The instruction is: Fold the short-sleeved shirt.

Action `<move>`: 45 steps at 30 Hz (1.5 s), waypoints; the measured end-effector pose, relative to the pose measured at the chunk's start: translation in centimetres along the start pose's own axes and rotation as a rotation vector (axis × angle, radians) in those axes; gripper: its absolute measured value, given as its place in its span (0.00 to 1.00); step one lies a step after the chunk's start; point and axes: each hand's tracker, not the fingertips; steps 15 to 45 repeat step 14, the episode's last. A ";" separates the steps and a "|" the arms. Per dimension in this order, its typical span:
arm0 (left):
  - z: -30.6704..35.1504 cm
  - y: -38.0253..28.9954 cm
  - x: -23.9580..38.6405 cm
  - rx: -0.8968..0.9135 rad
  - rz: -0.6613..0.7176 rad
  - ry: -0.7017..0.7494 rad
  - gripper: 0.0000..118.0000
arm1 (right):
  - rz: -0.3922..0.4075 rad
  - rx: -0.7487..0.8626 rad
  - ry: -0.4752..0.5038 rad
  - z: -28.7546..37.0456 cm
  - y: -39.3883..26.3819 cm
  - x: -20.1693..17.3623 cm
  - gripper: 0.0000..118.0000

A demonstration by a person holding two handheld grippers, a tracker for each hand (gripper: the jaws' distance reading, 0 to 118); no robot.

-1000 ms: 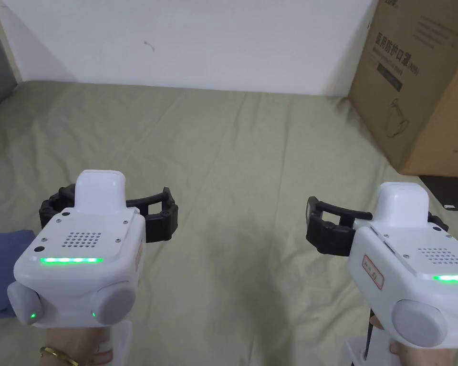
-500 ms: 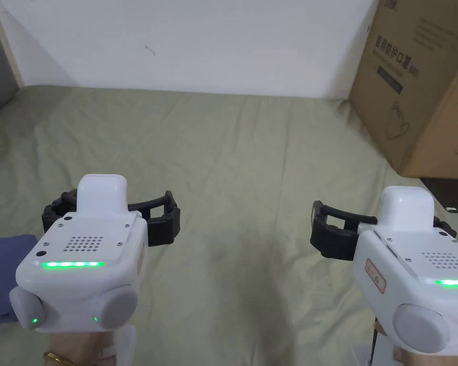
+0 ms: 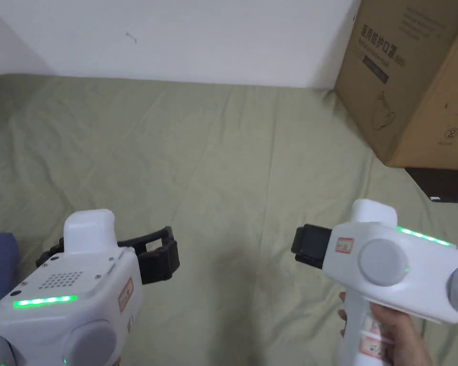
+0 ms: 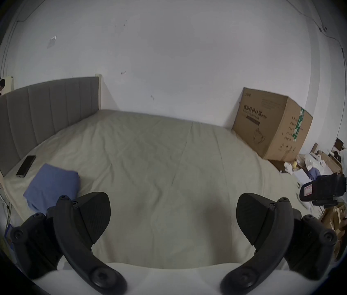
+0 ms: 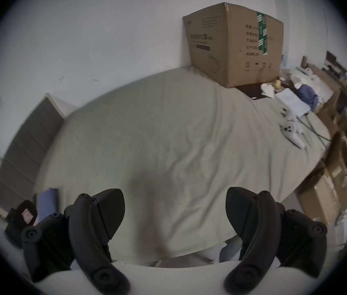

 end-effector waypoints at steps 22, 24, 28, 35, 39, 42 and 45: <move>-2.5 -4.1 -2.7 -0.180 0.008 0.077 0.99 | 0.082 -0.046 0.007 -3.3 -3.2 -2.1 0.99; -2.5 -4.1 -2.7 -0.180 0.008 0.077 0.99 | 0.082 -0.046 0.007 -3.3 -3.2 -2.1 0.99; -2.5 -4.1 -2.7 -0.180 0.008 0.077 0.99 | 0.082 -0.046 0.007 -3.3 -3.2 -2.1 0.99; -2.5 -4.1 -2.7 -0.180 0.008 0.077 0.99 | 0.082 -0.046 0.007 -3.3 -3.2 -2.1 0.99; -2.5 -4.1 -2.7 -0.180 0.008 0.077 0.99 | 0.082 -0.046 0.007 -3.3 -3.2 -2.1 0.99; -2.5 -4.1 -2.7 -0.180 0.008 0.077 0.99 | 0.082 -0.046 0.007 -3.3 -3.2 -2.1 0.99; -2.5 -4.1 -2.7 -0.180 0.008 0.077 0.99 | 0.082 -0.046 0.007 -3.3 -3.2 -2.1 0.99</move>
